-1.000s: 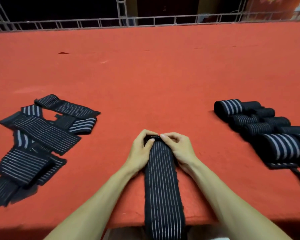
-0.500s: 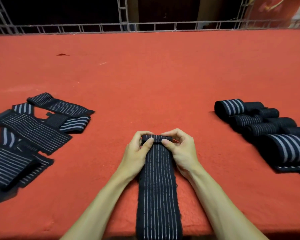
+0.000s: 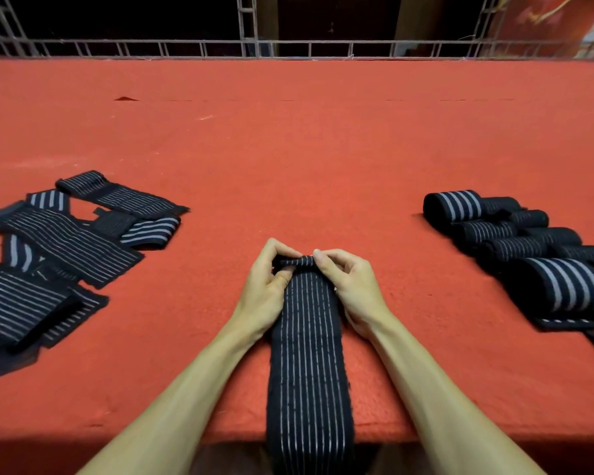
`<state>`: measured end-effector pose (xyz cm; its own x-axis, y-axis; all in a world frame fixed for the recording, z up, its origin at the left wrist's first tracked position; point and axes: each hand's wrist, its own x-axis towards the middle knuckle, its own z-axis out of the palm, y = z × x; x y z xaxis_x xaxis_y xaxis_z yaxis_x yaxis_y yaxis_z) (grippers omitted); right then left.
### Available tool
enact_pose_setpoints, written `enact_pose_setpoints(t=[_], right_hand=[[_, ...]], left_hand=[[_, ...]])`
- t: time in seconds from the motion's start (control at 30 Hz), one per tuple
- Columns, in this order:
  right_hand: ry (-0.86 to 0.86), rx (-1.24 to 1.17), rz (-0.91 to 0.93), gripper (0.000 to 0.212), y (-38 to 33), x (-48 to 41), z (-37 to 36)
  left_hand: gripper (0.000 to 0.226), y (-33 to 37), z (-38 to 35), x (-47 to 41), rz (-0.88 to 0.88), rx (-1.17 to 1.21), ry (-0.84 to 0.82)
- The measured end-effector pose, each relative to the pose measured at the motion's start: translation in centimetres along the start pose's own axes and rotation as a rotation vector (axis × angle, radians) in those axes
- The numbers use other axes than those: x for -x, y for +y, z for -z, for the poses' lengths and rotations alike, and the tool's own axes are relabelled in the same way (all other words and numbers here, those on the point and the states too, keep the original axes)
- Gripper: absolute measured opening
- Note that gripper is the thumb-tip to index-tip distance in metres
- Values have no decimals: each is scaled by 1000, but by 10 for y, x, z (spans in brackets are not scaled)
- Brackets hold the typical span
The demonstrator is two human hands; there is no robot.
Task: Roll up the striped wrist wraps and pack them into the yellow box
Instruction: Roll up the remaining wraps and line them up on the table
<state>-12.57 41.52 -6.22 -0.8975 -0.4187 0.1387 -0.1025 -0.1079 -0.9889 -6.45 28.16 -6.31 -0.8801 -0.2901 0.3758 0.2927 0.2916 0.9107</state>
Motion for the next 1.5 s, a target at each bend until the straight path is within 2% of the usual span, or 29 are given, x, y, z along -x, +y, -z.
enact_pose_setpoints(t=[0.17, 0.3, 0.4, 0.53, 0.63, 0.87, 0.97, 1.13, 1.37, 1.5], right_hand=[[22, -10, 11, 7, 0, 1, 3], [86, -39, 34, 11, -1, 1, 3], [118, -29, 40, 14, -1, 0, 3], [117, -7, 68, 23, 1, 1, 5], [90, -14, 76, 25, 3, 1, 6], [-8, -67, 55, 14, 1, 1, 2], [7, -34, -1, 22, 3, 0, -1], [23, 3, 6, 33, 2, 3, -1], [-18, -43, 33, 10, 1, 3, 3], [-33, -71, 73, 10, 3, 3, 5]], left_hand=[[44, -6, 2, -4, 43, 4, -19], [22, -10, 1, -4, 64, -26, -58], [34, -10, 0, -3, 86, 17, -97], [41, -8, -2, -4, 138, -30, -47], [36, -7, 1, -5, 124, -45, -84], [12, -7, 3, -3, 122, 143, -52], [19, -7, 5, -1, 101, 148, -41], [27, -13, 6, -2, 59, 81, -47], [34, -7, 4, -1, 22, -16, -73], [30, -8, 3, 0, 38, -90, -127]])
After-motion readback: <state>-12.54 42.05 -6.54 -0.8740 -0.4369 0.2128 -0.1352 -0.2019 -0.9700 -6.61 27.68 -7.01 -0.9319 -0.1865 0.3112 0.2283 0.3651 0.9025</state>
